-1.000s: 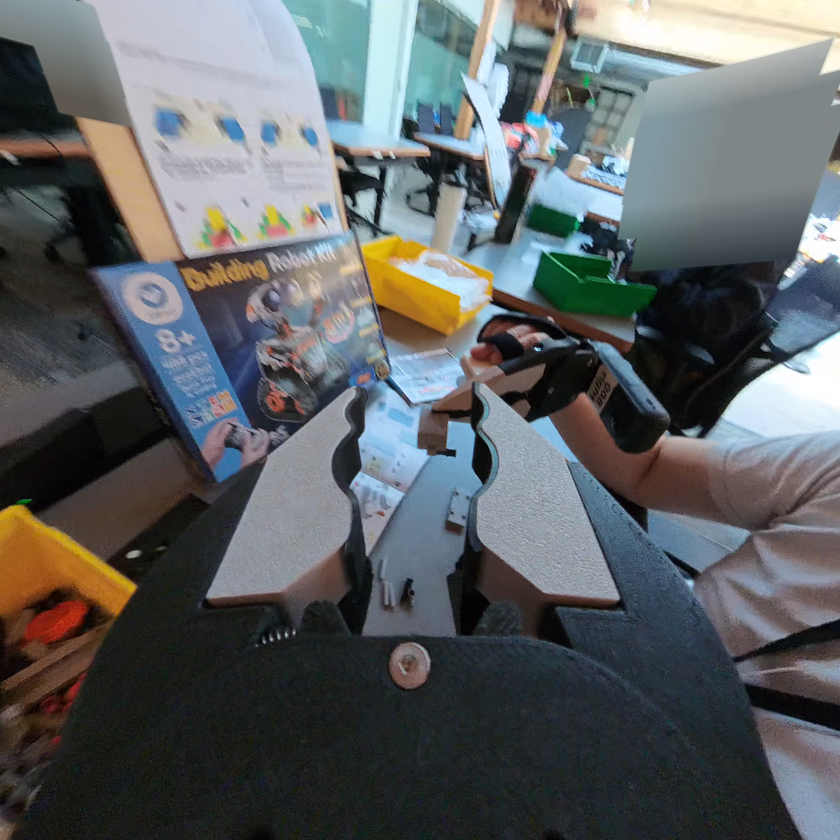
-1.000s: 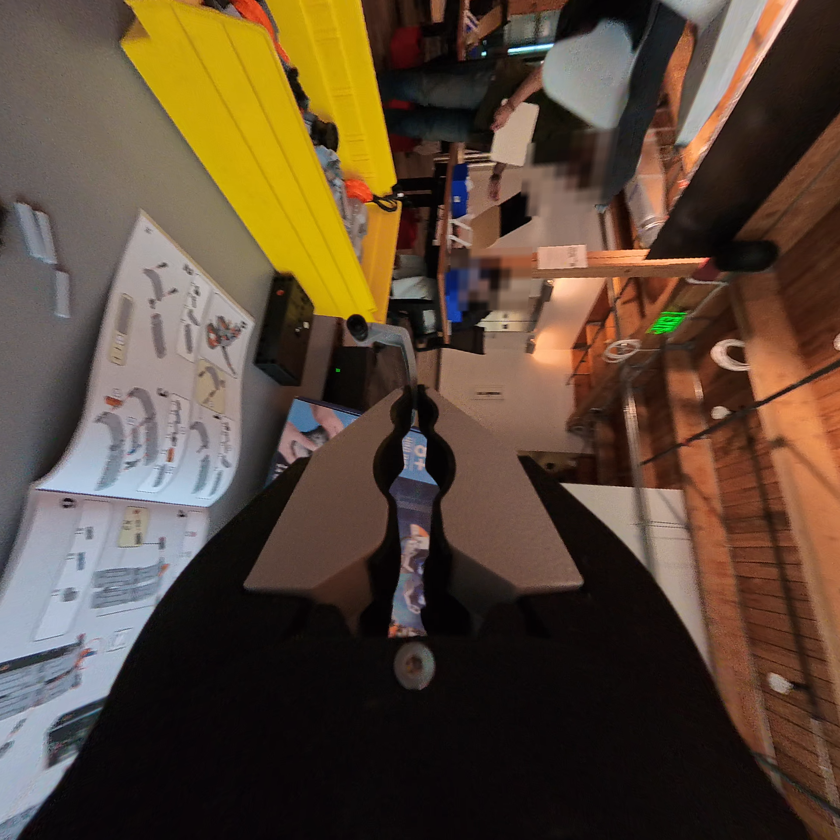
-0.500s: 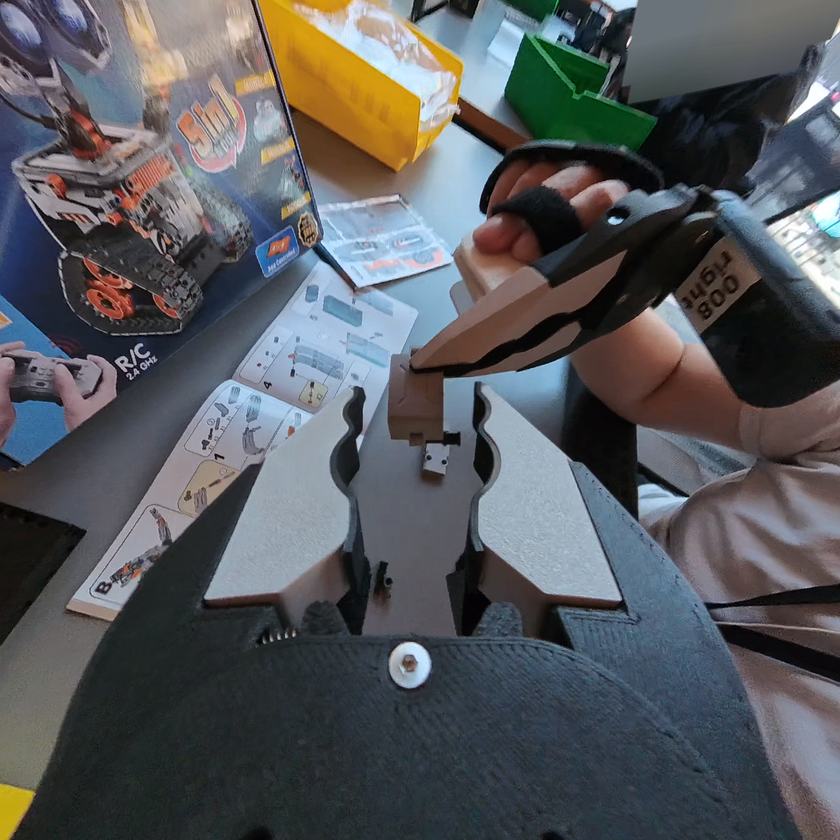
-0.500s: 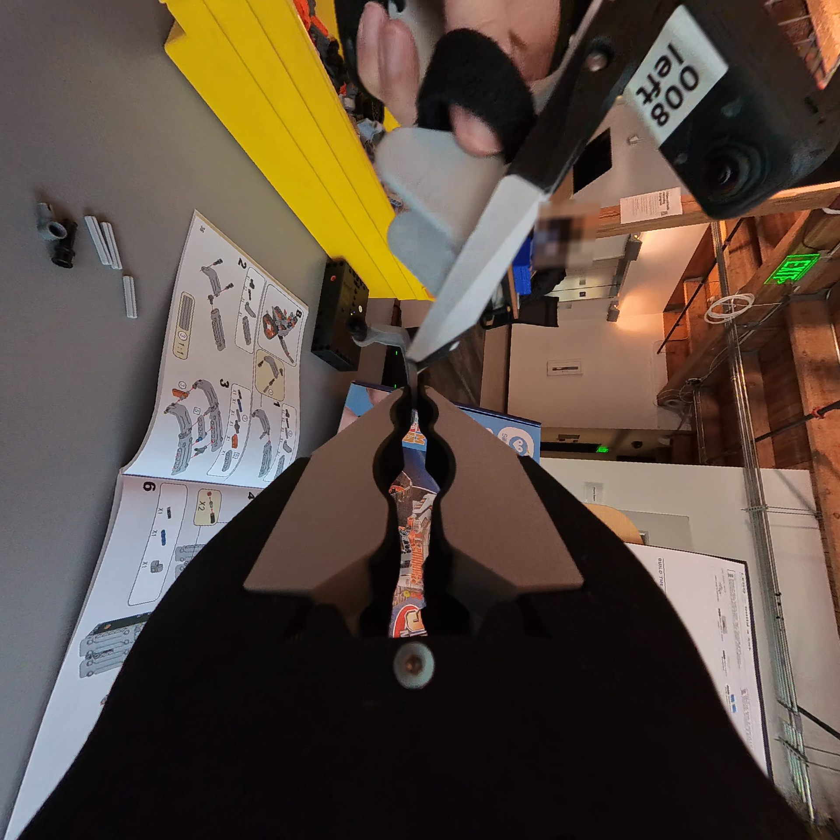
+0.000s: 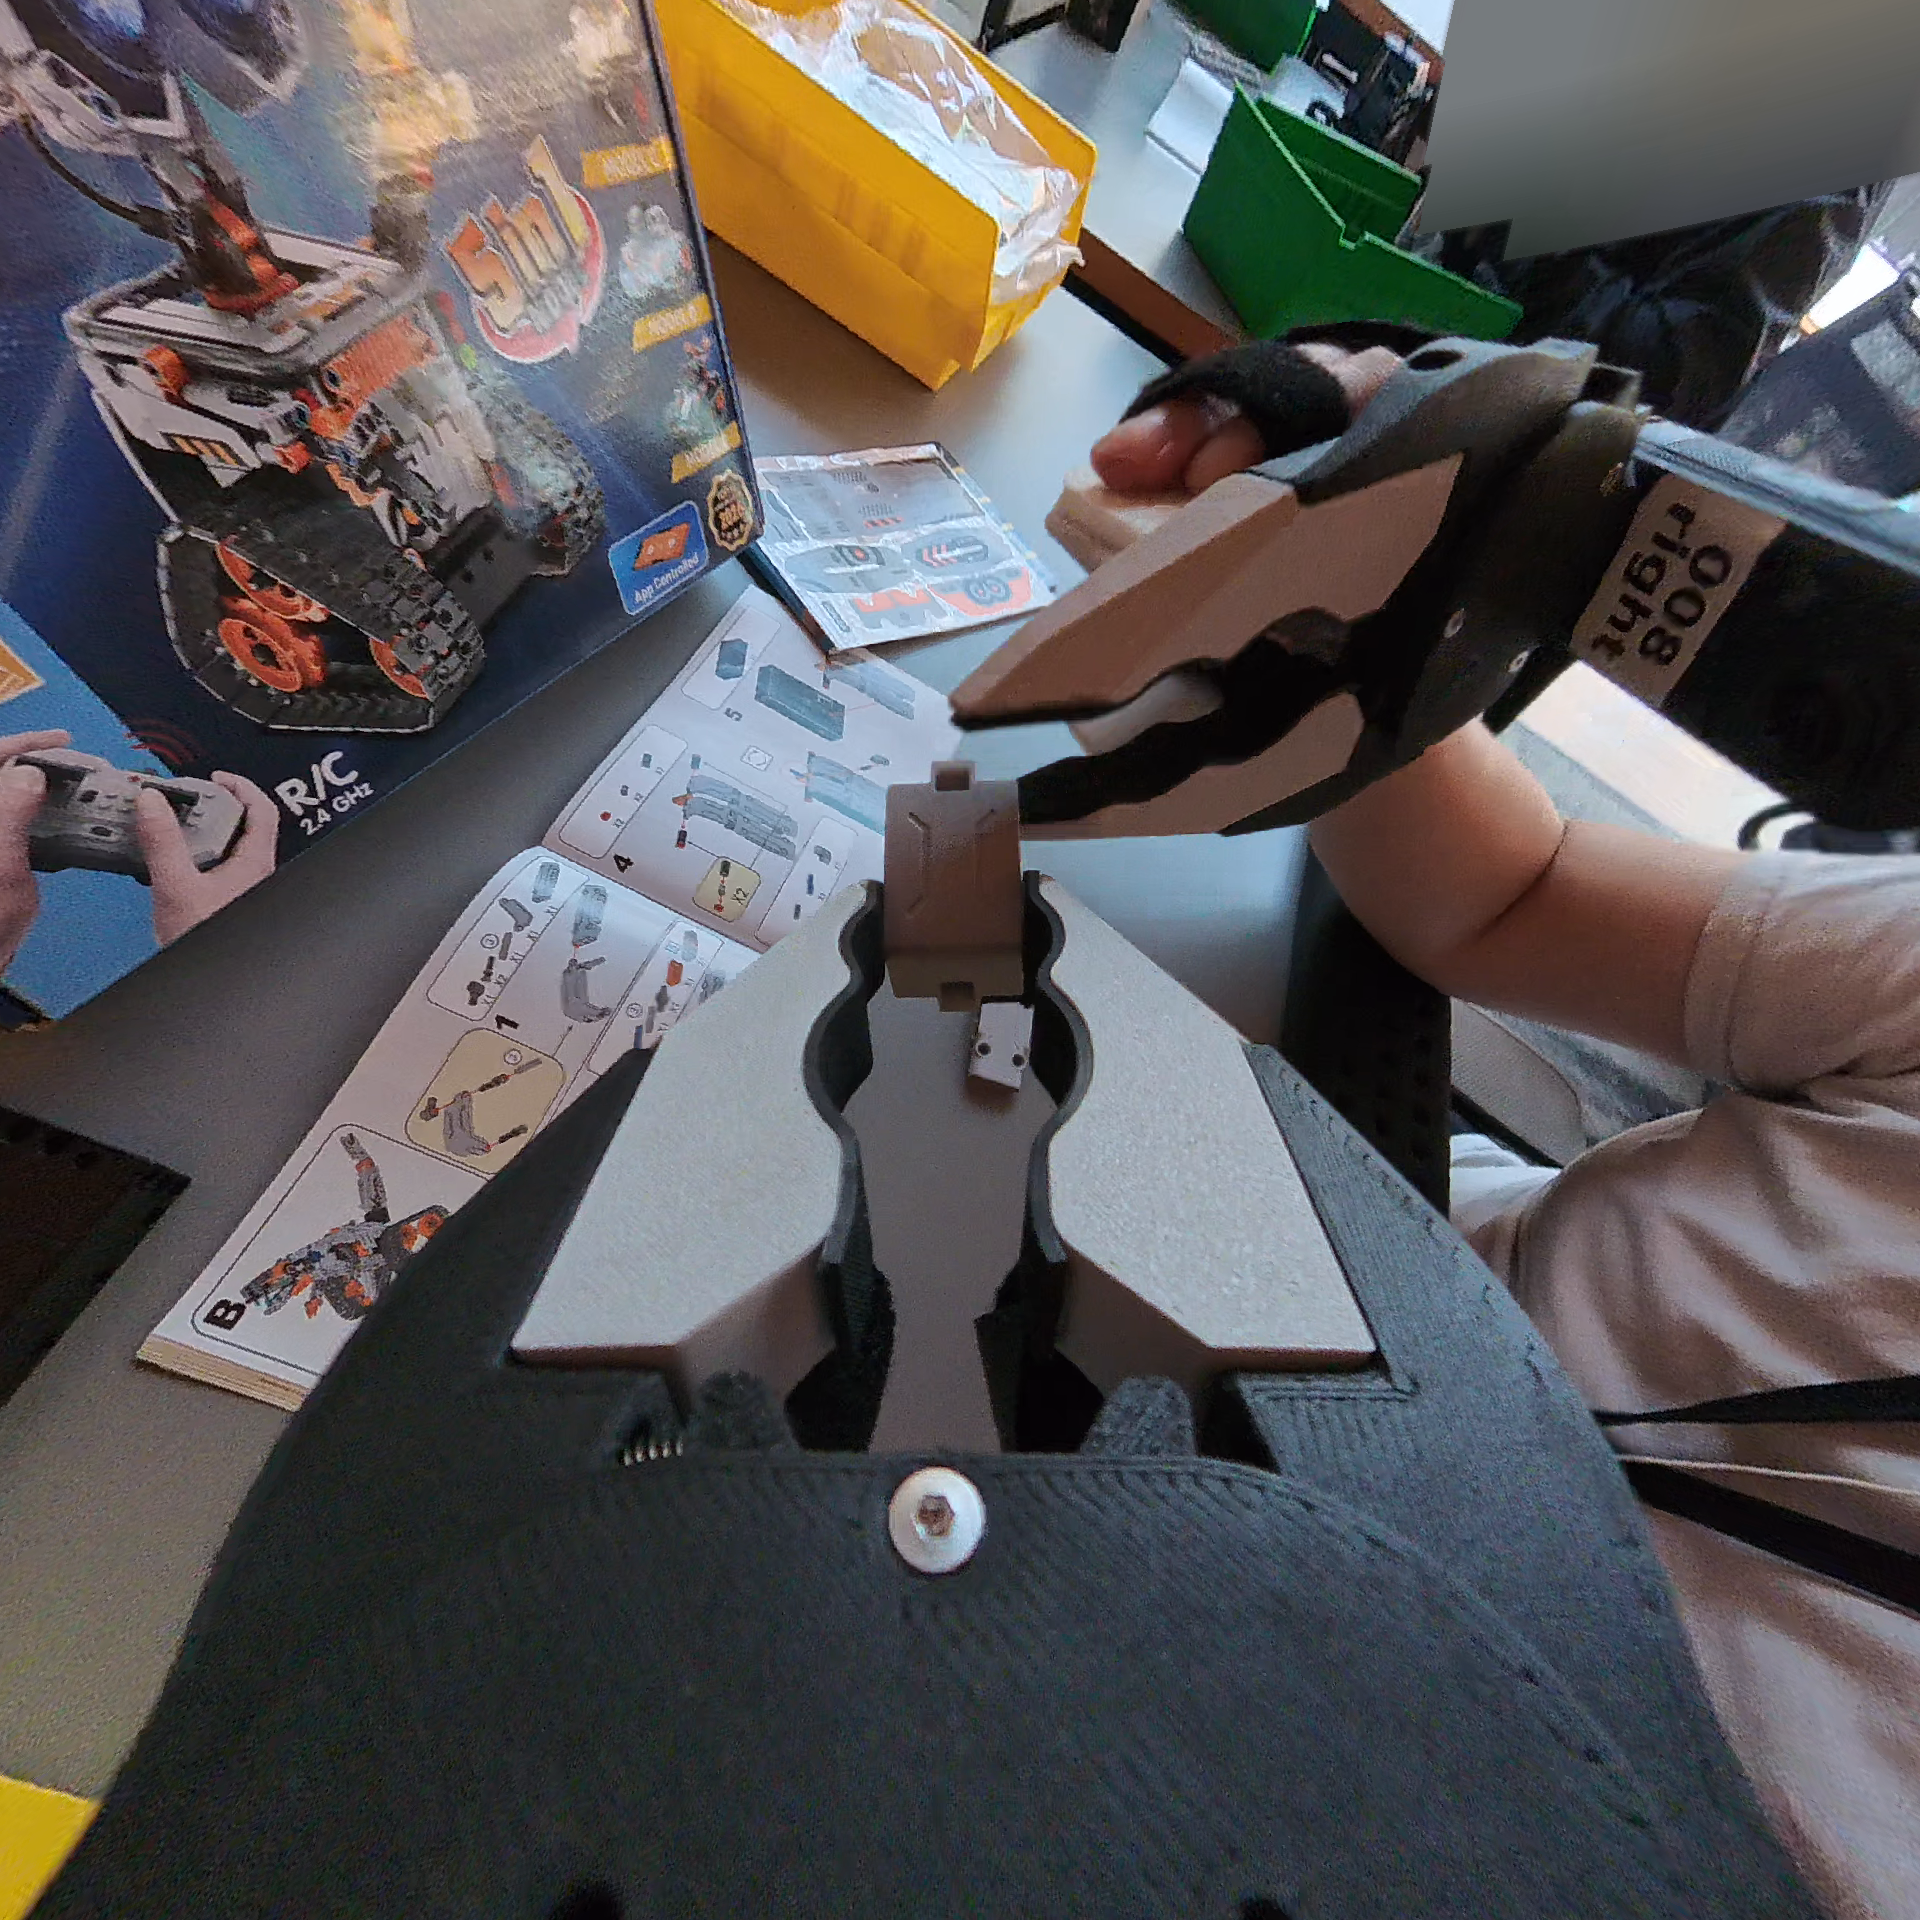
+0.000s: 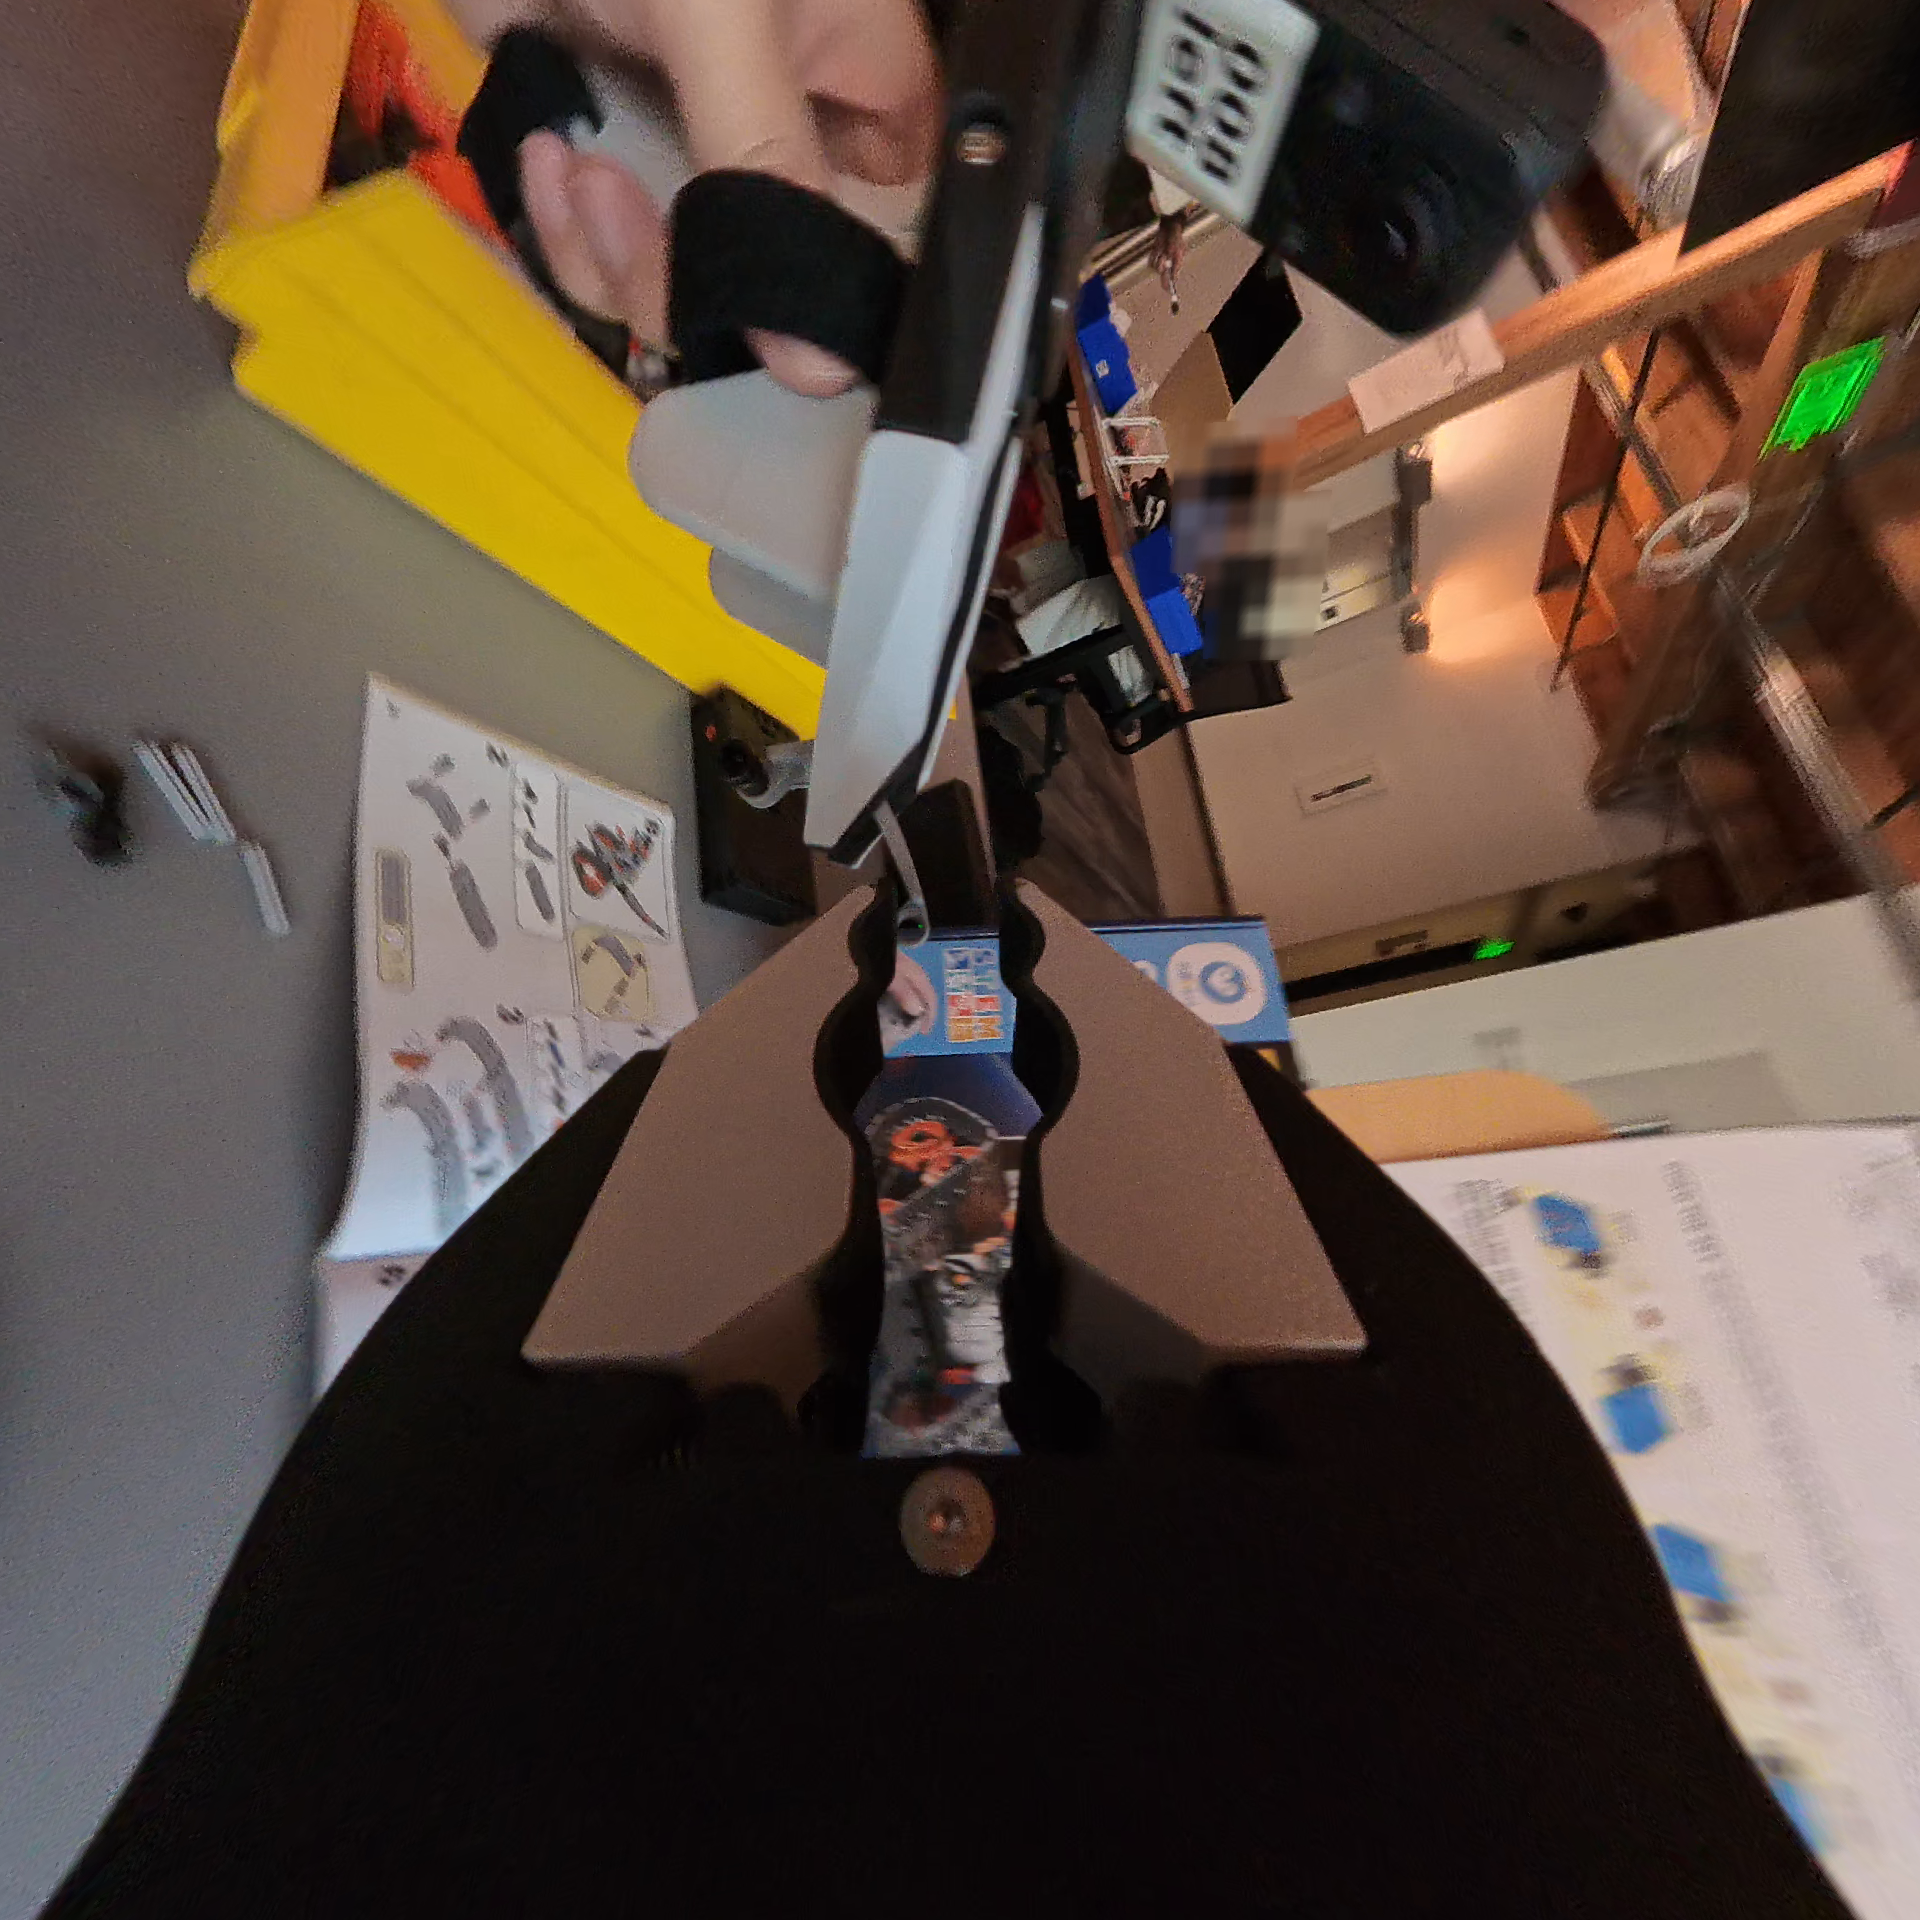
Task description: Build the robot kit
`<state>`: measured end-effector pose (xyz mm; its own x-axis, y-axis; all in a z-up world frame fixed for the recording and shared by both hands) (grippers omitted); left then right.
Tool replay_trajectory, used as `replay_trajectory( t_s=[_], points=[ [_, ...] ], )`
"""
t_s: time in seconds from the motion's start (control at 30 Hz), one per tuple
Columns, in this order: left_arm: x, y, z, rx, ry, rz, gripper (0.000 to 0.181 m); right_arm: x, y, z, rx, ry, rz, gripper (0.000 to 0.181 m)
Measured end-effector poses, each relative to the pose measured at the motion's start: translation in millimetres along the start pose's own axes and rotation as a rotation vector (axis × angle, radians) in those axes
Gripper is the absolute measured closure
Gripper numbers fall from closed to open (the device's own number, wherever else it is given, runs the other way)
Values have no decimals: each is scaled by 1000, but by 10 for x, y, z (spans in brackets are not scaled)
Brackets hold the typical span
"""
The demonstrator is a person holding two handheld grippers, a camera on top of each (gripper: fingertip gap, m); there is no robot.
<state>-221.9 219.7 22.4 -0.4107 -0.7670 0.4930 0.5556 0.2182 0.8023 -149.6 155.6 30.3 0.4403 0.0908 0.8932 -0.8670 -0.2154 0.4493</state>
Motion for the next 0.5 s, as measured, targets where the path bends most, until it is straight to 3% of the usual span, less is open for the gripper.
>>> replay_trajectory(
  t_s=[0.1,0.17,0.27,0.37,0.5],
  points=[
    [-60,35,158,60,53,27,157,124,-97,-10,-19,86,-439,151],
    [-78,65,247,114,59,47,157,103,-122,-63,-1,283,-882,129],
    [-79,98,306,166,41,63,157,-51,-159,-230,24,538,-1365,128],
    [-59,117,302,177,43,48,157,-145,-141,-317,143,657,-1626,131],
    [-4,146,273,184,35,26,157,-191,-132,-353,173,708,-1727,142]
  ],
)
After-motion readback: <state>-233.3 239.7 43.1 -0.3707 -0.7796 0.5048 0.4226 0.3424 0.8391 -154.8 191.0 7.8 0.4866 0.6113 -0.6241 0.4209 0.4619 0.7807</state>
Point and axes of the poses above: each gripper's, where its closed fingertips meet, z back along the fingers, y out of its top, x = y × z across the jaws, the point moved 6 cm from there along z, back along the fingers, and after that the axes turned 15 degrees about -y, right-handed, at the moved point
